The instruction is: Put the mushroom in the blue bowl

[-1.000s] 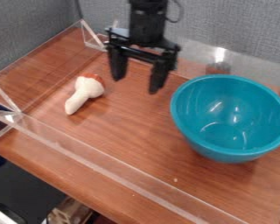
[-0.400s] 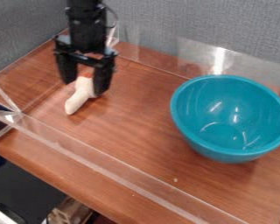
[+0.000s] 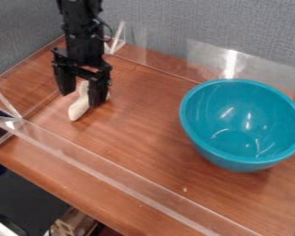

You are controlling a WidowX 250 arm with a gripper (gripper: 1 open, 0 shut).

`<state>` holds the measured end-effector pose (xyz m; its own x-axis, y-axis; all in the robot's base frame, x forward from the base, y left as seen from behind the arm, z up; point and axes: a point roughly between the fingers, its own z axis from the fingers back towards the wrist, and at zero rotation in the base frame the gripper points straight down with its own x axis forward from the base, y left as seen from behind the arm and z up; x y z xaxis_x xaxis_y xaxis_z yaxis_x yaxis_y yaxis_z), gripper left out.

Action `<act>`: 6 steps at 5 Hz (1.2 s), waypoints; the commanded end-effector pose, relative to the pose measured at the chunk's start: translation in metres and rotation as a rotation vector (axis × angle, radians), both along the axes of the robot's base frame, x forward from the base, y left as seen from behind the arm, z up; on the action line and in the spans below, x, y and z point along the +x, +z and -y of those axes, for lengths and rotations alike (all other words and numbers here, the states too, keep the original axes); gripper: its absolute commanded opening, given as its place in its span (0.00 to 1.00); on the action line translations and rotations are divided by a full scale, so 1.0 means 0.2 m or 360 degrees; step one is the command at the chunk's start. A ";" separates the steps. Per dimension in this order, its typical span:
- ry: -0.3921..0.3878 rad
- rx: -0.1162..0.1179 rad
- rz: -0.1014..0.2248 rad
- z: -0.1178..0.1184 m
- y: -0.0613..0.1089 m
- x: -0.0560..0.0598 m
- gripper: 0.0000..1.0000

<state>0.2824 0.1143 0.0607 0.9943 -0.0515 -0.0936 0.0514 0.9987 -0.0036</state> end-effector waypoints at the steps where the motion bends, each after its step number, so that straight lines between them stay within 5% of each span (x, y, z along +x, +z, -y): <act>1: 0.0030 0.0042 0.0073 -0.07 0.03 0.07 1.00; 6: 0.0035 0.0029 0.0123 -0.06 -0.04 0.15 1.00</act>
